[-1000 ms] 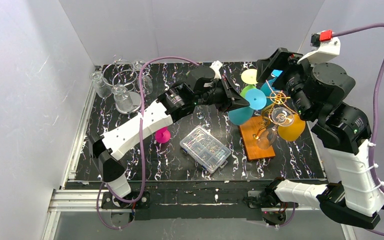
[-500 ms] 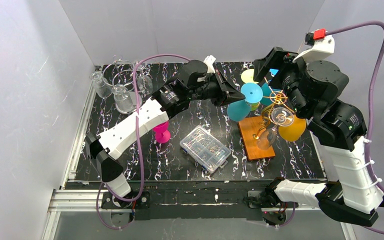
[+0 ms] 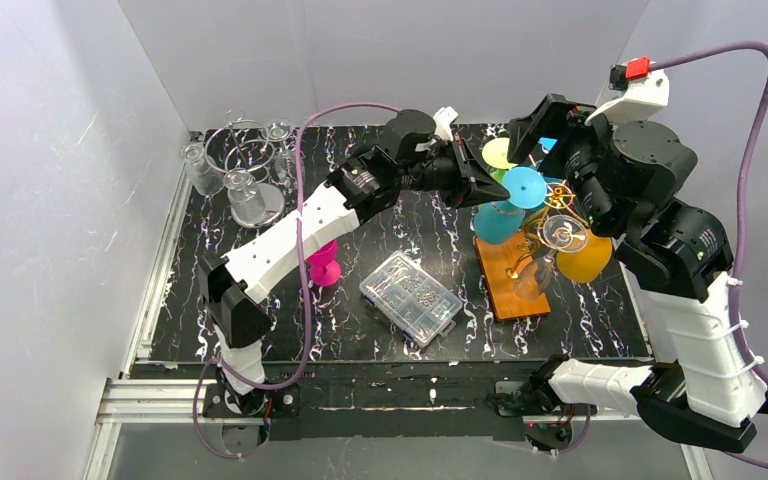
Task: Take the wine glass off the wine glass rack
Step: Pick up the wine glass from the wine rack.
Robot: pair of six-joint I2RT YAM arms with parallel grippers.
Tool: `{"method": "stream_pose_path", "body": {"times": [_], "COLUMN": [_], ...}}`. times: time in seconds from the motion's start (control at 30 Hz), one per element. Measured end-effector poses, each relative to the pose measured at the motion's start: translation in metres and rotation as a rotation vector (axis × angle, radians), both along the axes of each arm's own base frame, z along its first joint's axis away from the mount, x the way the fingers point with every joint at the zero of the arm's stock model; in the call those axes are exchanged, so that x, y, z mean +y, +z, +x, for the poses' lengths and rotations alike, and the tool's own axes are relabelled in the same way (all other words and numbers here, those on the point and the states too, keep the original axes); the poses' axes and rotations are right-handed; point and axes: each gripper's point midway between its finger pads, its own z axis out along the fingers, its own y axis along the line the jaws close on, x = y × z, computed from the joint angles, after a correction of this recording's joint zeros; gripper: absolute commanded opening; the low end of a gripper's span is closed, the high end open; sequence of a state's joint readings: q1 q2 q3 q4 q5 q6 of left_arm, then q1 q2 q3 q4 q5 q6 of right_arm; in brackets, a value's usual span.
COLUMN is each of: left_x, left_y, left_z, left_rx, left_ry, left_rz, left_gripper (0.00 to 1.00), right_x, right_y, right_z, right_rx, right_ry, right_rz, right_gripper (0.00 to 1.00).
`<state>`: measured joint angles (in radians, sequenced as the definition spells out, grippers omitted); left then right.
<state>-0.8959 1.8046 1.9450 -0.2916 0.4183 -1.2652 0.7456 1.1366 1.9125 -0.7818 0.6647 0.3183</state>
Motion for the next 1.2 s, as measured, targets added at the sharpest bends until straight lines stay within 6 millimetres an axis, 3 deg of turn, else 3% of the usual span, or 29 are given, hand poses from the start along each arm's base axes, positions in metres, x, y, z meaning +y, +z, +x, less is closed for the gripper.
{"method": "stream_pose_path", "body": {"times": [0.4,0.7,1.07,1.2], "left_x": [-0.009,-0.007,0.018,0.030], "left_y": [0.001,0.002,-0.004,0.004], "left_z": [-0.025,-0.033,-0.052,-0.060], "left_rx": [0.001,0.002,0.013,-0.001], "left_ry": [-0.106,-0.130,-0.132,-0.131], "left_rz": [0.002,-0.001,0.020,0.005], "left_gripper": [0.00,0.00,0.00,0.00], "right_x": [0.001,0.003,0.010,0.015], "right_y": [-0.001,-0.004,-0.006,-0.011], "right_z": [0.002,0.005,0.007,0.008], "right_rx": [0.000,0.008,0.014,0.025], "right_ry": [-0.007,-0.006,0.016,0.028], "right_rz": [-0.005,-0.011,-0.003,0.001], "right_gripper": [1.00,1.00,1.00,1.00]}}
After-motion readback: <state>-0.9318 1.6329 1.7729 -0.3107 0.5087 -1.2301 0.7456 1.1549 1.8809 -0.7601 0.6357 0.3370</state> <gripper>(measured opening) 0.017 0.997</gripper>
